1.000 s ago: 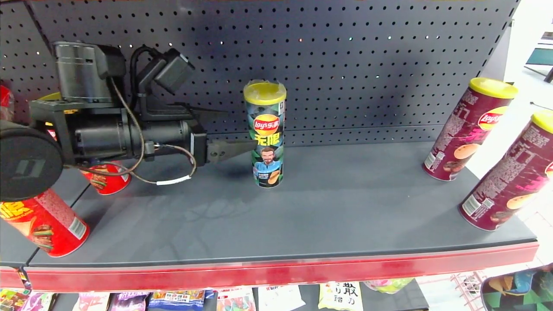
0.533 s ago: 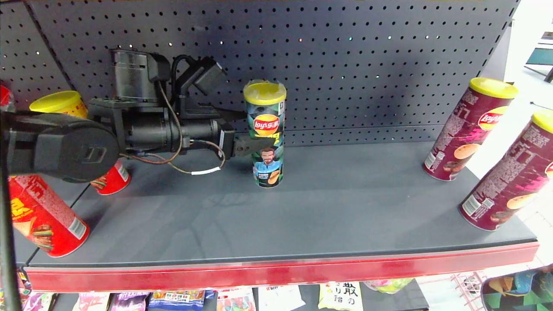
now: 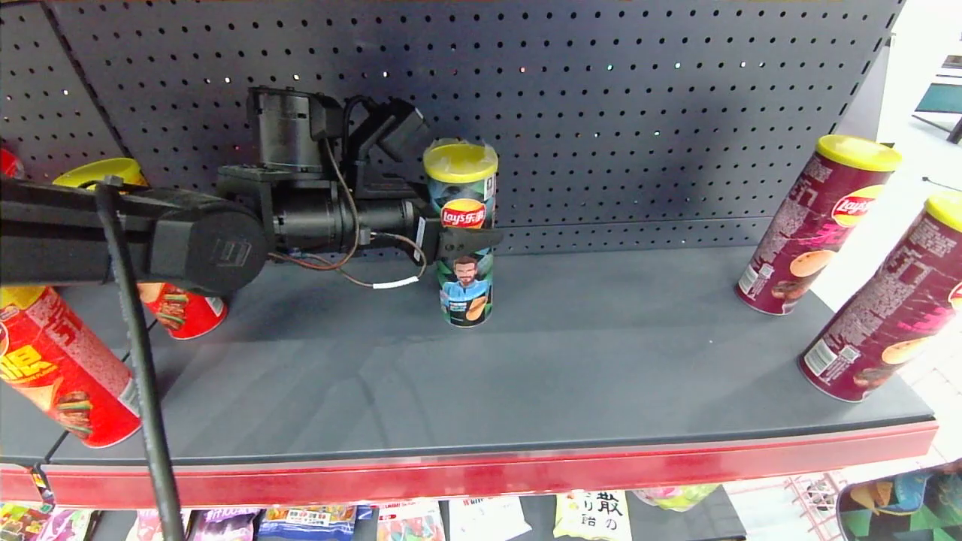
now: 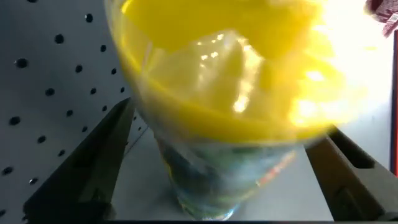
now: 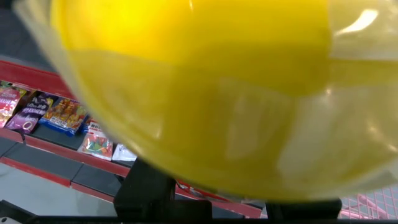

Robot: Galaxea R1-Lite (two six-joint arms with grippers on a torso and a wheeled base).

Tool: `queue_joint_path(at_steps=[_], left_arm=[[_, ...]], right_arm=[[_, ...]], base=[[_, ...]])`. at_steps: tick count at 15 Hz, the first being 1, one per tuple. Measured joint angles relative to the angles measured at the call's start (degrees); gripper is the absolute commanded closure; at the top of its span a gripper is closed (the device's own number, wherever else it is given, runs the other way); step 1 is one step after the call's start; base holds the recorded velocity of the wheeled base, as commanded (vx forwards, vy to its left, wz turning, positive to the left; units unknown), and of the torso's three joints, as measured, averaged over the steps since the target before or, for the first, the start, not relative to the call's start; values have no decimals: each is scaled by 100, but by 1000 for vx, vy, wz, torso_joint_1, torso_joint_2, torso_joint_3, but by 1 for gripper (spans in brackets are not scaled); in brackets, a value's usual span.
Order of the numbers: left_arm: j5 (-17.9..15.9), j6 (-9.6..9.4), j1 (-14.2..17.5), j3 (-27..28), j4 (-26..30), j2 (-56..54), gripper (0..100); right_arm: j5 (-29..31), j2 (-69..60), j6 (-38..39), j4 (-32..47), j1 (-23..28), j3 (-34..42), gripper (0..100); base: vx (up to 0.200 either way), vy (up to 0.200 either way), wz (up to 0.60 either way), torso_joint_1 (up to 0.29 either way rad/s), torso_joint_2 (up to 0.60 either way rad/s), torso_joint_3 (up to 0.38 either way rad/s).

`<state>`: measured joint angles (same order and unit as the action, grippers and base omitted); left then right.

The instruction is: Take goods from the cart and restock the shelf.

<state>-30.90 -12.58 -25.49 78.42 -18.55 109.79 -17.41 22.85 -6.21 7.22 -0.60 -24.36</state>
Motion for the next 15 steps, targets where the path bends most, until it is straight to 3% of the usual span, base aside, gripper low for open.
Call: queue_joint_path(at_steps=[6, 9, 12, 15], left_arm=[[-51, 44, -63, -30, 13, 90, 100], [-62, 99, -129, -338, 33, -149, 100], [1, 610, -352, -1005, 24, -701, 100], [94, 746, -521, -1720, -9, -1287, 100]], right_arm=[[4, 0, 7, -2, 9, 5, 100], [-5, 6, 7, -16, 7, 7, 100], [-11, 9, 7, -24, 0, -2, 100], [-35, 9, 9, -24, 0, -23, 100]], base=[[0, 0, 0, 0, 0, 0], [0, 0, 0, 0, 0, 0], [0, 0, 0, 0, 0, 0], [0, 0, 0, 0, 0, 0]])
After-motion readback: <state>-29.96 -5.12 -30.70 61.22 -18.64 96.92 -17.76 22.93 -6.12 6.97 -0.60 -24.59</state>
